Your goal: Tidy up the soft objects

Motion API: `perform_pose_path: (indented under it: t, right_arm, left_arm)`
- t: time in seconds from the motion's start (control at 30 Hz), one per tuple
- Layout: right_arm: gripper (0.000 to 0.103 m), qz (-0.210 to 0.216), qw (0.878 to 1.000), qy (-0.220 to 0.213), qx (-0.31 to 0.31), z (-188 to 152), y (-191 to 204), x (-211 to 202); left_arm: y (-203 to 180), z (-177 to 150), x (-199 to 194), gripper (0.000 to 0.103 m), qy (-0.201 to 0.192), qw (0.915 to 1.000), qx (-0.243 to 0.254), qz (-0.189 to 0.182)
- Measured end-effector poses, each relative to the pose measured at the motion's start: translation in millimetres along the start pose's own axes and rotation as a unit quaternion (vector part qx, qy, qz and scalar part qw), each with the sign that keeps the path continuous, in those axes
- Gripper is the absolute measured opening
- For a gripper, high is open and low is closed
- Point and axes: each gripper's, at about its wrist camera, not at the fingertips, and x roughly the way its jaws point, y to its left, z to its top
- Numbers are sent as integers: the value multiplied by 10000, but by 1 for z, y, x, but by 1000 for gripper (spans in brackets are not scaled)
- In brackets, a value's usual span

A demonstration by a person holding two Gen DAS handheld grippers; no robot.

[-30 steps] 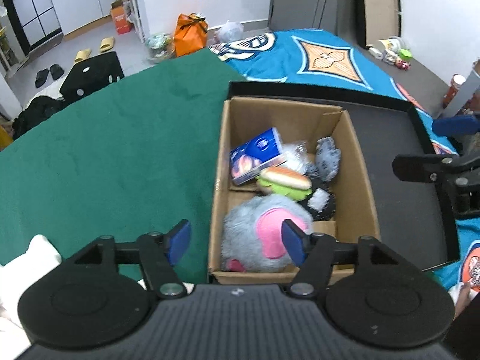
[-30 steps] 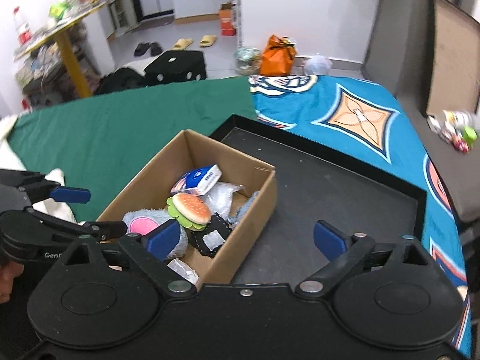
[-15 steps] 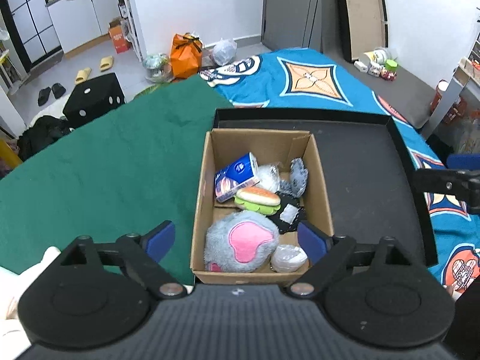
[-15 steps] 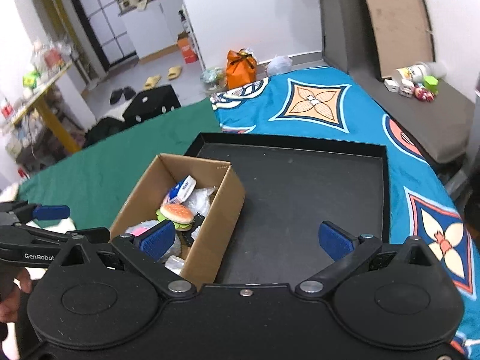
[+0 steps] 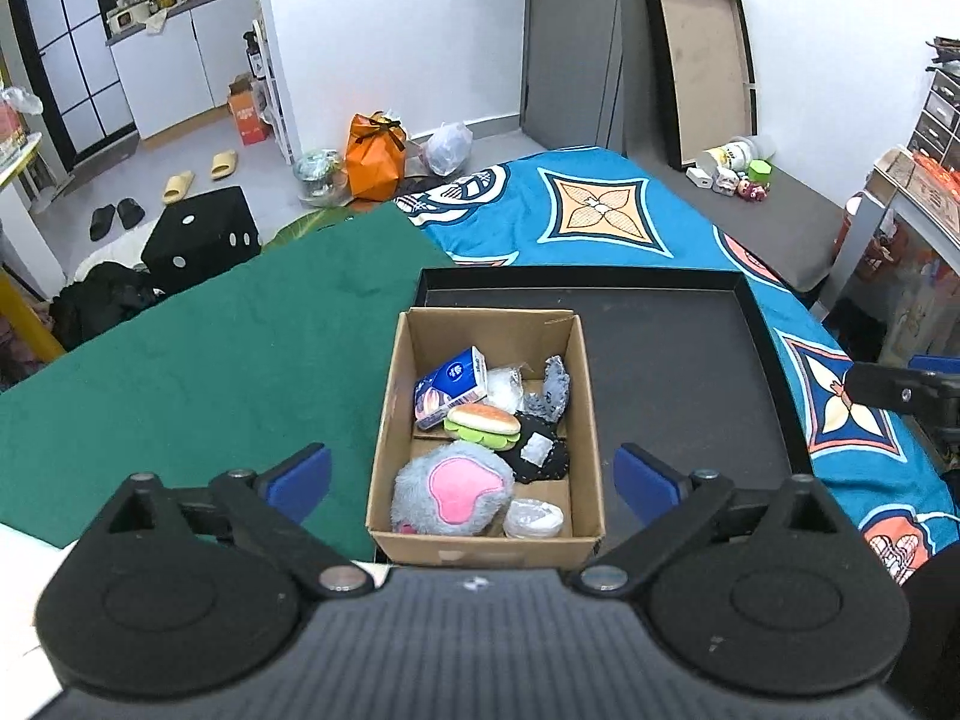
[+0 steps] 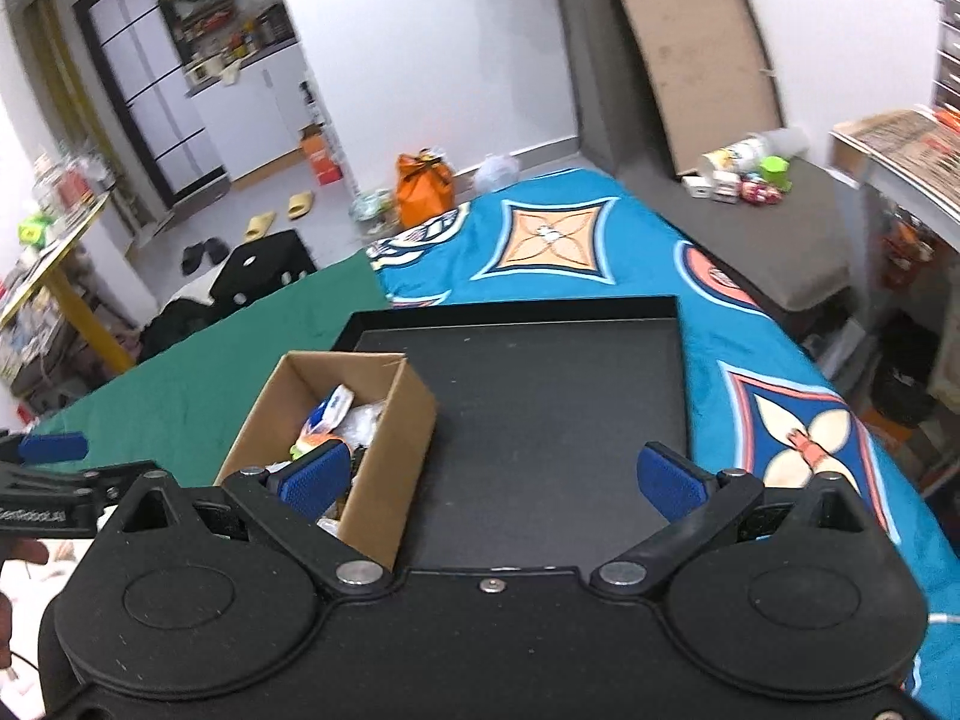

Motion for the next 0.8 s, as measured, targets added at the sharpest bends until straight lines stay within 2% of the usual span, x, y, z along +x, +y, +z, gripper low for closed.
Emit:
perform_pose_path:
  t: [0.43,0.8]
  right_arm:
    - [103,27,9991,-309,282,-13,-11,-48]
    - [103,-206,9976,-578,311,-26,-3,-89]
  left_arm:
    - [-12,-4,-42,100,-263,9996,-104,-75]
    - [-18,-14,-90,100,-652,9979,18,-20]
